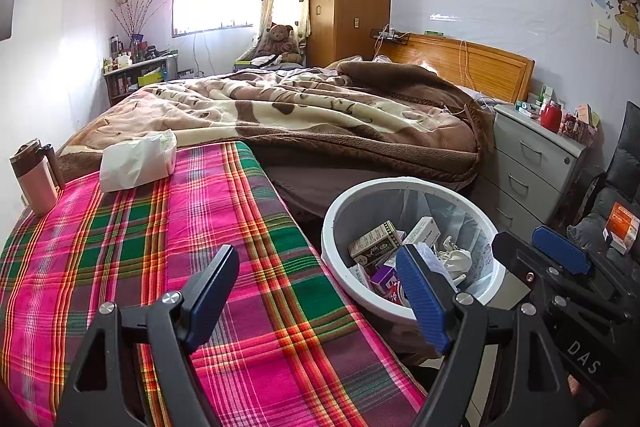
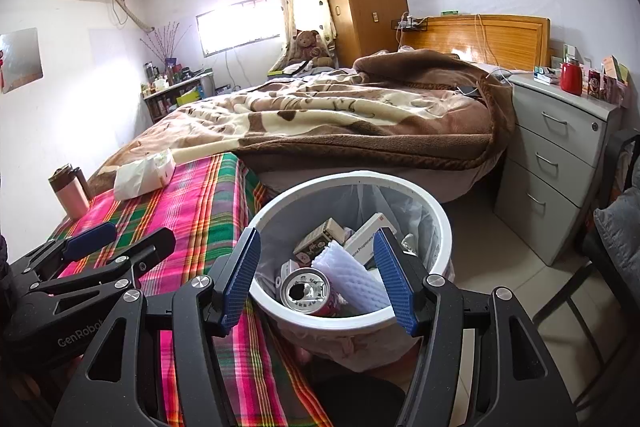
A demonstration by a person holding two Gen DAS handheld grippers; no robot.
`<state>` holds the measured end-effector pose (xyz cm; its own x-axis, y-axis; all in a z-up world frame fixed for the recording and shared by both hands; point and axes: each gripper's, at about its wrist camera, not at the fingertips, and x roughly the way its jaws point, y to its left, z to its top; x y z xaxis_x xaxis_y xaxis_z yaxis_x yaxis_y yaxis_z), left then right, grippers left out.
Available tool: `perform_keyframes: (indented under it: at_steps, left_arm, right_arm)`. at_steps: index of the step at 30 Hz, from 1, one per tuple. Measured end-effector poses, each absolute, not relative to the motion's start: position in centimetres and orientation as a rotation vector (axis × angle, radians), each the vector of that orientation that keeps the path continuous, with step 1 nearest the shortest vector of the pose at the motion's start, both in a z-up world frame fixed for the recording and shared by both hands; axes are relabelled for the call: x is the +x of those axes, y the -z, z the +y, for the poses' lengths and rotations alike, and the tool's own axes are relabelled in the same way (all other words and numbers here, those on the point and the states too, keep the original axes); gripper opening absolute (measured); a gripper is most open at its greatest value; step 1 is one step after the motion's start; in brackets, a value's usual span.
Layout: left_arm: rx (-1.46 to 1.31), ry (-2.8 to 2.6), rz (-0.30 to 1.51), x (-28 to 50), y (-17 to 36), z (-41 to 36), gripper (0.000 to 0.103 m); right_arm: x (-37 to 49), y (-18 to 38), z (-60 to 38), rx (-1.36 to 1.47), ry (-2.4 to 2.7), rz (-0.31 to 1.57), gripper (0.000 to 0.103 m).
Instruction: Collect trash
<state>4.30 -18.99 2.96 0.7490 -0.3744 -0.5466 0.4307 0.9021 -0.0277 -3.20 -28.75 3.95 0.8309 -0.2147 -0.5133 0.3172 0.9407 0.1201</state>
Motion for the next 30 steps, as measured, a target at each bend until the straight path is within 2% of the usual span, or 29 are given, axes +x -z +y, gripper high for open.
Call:
perform_keyframes:
  at_steps: [30]
  left_arm:
    - [0.098,0.435,0.581,4.28,-2.88,-18.38,0.082]
  right_arm:
    - [-3.25,-3.95,-28.60,0.207,0.285,0.521,0.060]
